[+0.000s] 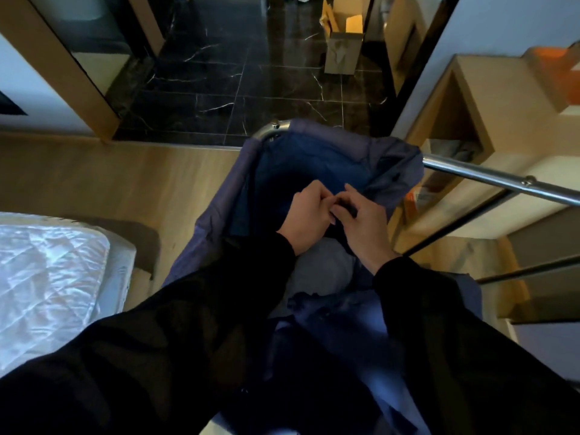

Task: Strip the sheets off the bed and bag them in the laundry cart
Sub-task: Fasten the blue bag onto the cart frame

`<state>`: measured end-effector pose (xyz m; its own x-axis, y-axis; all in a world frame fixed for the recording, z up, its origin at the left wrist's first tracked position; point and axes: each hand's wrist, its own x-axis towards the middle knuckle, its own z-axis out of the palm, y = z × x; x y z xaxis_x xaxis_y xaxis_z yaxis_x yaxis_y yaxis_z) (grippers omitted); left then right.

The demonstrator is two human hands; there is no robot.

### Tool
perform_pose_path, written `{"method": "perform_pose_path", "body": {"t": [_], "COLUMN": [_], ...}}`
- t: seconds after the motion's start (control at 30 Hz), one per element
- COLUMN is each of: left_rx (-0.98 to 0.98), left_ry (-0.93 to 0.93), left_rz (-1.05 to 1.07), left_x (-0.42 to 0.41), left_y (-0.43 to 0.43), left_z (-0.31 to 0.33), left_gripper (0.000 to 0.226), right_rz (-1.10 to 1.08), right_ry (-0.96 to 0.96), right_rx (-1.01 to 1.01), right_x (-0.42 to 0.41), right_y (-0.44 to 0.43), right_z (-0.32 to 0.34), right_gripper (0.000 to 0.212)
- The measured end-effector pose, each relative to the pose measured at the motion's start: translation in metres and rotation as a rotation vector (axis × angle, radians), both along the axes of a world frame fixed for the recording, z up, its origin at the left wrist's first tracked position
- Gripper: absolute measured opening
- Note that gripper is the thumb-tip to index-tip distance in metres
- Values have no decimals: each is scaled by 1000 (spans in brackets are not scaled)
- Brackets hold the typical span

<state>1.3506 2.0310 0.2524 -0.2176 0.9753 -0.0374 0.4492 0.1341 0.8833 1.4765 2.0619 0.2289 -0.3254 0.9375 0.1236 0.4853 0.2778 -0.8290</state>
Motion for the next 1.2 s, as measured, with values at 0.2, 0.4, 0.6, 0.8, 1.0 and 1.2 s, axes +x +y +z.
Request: {"method": "perform_pose_path", "body": {"t": [0.2, 0.4, 0.6, 0.8, 1.0, 1.2], "left_rx": [-94, -157, -193, -224, -332, -371], "left_ry": [-129, -57, -15, -110, -289, -368], "left_rz": [-39, -206, -190, -217, -204, -169], "left_x": [8, 14, 17, 17, 14, 16], "left_y": [6, 0, 5, 17, 27, 28], "left_z": [-16, -36, -64, -77, -97, -116], "left_gripper": [13, 16, 18, 18, 11, 13], "right_rz": [84, -43, -285, -485, -537, -772], "right_ry": [-78, -114, -192, -22, 190, 99], "right_rx": [0, 121, 193, -677, -856, -813], "right_x": [13, 23, 30, 20, 12, 7], "right_y": [-19, -23, -47, -125, -99, -81], "right_z": [-41, -67, -92, -184, -248, -260], "right_gripper": [42, 16, 44, 25, 32, 29]}}
